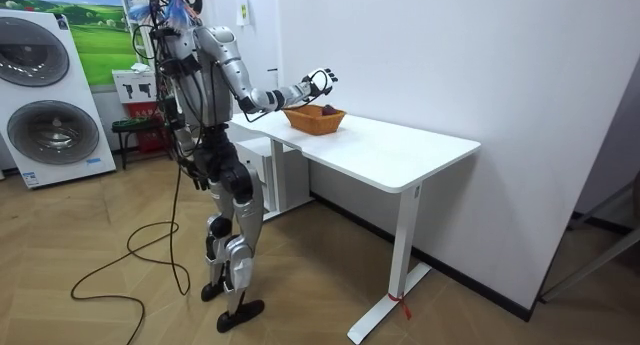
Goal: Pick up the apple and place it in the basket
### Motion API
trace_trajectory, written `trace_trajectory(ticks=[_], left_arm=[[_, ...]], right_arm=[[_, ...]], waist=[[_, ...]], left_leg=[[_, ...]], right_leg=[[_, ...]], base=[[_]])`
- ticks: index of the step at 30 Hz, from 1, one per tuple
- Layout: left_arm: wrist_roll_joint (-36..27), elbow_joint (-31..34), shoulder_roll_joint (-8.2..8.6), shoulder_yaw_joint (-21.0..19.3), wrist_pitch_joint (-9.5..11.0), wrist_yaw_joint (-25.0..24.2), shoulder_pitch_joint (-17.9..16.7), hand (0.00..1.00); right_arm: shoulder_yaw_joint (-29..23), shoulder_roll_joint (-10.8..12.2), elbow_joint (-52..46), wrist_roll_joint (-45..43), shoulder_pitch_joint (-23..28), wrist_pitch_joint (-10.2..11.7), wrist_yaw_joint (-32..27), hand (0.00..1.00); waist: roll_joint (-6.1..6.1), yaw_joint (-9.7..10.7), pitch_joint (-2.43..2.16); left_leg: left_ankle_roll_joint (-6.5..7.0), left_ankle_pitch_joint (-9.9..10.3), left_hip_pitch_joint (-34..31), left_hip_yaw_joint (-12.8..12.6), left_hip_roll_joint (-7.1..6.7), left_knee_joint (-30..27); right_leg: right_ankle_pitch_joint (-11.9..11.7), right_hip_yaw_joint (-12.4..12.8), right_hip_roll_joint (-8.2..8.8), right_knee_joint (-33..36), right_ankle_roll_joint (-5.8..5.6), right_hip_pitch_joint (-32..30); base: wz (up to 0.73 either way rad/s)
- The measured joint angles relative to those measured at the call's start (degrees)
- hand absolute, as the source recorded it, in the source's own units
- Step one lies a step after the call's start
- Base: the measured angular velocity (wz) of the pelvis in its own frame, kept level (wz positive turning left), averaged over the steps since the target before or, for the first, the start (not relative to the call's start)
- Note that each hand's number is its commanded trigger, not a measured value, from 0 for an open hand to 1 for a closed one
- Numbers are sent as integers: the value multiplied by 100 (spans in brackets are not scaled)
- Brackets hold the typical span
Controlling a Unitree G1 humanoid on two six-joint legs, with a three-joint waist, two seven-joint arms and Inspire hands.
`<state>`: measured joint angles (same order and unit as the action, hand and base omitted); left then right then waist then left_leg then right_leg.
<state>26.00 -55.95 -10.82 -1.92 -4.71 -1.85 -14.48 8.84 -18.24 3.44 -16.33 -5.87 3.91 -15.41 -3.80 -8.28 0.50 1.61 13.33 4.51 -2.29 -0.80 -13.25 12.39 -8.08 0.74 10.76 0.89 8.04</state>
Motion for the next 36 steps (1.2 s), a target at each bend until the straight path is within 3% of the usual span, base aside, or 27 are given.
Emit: trace_trajectory(ticks=[11, 22, 25, 32, 36], left_arm=[[-5, 79, 0, -1, 2, -2, 6, 0], [-17, -33, -3, -34, -5, -124, 49, 0], [-10, -94, -3, -36, -7, -121, 27, 0], [-4, -101, 6, -618, 3, 42, -153, 0], [-13, -97, 2, -795, 3, 164, -260, 0]], right_arm=[[-40, 0, 0, 26, 0, 0, 7, 0], [-630, -15, 34, 477, -3, 0, -11, 0], [-780, -13, 35, 479, 0, 3, -88, 0], [-2028, -82, 34, 868, 3, 10, -803, 0], [-2654, -211, 343, 1096, 41, 69, -1352, 0]], waist=[[-28, 80, 10], [-39, 248, -3], [-49, 384, -12], [-127, 596, -71], [-133, 808, -76]], left_leg=[[0, 0, -42, 49, -13, -35], [0, 0, -89, 94, -17, -76], [0, 0, -92, 93, -17, -82], [0, -6, -14, 72, -21, -23], [0, -6, 25, 68, -18, -27]], right_leg=[[0, -60, 9, -14, 0, -7], [0, -153, 12, -10, 0, -1], [0, -155, 13, -10, 0, 2], [0, -138, 13, -15, 0, 15], [0, -146, 16, -23, -1, 56]], base=[[3], [4], [0], [-1], [0]])
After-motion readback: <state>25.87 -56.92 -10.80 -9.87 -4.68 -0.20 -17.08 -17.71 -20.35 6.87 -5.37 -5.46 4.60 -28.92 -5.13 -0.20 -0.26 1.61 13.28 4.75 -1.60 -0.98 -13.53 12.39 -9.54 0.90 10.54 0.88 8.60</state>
